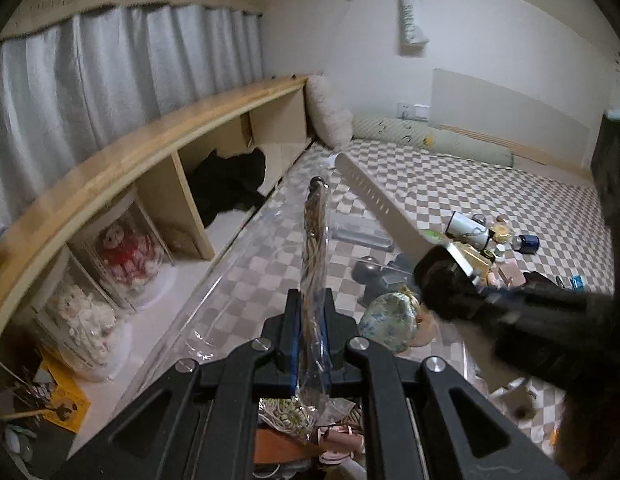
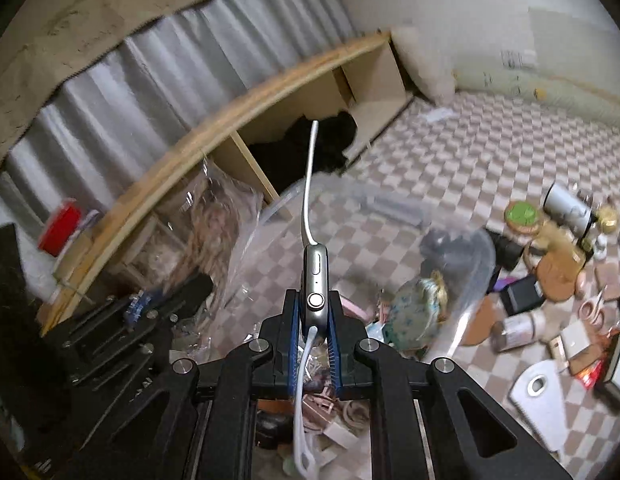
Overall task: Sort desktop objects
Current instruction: 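Carry the smartwatch and cord bag into the clear bin and open both grippers, then withdraw both grippers from the bin back over the bed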
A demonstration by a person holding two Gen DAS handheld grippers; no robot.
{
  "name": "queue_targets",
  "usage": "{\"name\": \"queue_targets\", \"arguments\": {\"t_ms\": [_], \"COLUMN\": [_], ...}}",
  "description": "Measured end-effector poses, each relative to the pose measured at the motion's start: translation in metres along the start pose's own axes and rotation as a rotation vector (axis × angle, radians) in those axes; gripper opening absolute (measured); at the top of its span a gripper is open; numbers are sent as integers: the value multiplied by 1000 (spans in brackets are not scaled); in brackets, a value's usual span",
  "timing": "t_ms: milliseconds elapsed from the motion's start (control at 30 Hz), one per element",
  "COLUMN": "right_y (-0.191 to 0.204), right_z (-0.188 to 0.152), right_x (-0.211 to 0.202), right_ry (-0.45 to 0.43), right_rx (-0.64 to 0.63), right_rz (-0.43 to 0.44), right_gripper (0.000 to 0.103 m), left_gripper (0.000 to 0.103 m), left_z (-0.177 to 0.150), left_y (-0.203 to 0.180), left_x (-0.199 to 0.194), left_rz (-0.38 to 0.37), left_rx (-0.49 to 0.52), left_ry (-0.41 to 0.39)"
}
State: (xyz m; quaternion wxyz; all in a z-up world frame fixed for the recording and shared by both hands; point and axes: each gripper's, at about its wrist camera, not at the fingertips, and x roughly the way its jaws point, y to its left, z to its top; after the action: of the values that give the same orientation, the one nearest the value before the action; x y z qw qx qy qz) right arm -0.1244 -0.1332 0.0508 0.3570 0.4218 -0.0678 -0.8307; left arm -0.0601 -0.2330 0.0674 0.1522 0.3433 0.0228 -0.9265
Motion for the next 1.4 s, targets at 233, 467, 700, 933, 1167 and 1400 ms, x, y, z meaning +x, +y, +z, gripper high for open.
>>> {"name": "queue_targets", "arguments": {"t_ms": [233,467,700,933,1167,1400], "right_y": [-10,-18,-19,-25,-19,-8], "right_z": [-13,-24,-17,-10,-12,-15], "right_x": [57,76,71,68,70,68], "right_ry": [129,184,188,216,263,269], "right_rx": [71,60,36,18,-58,-147], "right_rz": [-35,-76,-140,-217,-268,-290], "right_gripper": [13,13,14,79,79,80], "left_gripper": [9,9,71,86,87,90], "left_z": [-10,-22,-21,-21,-21,-23], "left_y": [8,11,16,31,29,35], "left_x": [40,57,55,49,44,39], "left_rz": [35,47,54,68,71,80], "left_rx": [3,19,-19,-76,-66,-82], "left_ry": [124,186,183,174,179,174]}}
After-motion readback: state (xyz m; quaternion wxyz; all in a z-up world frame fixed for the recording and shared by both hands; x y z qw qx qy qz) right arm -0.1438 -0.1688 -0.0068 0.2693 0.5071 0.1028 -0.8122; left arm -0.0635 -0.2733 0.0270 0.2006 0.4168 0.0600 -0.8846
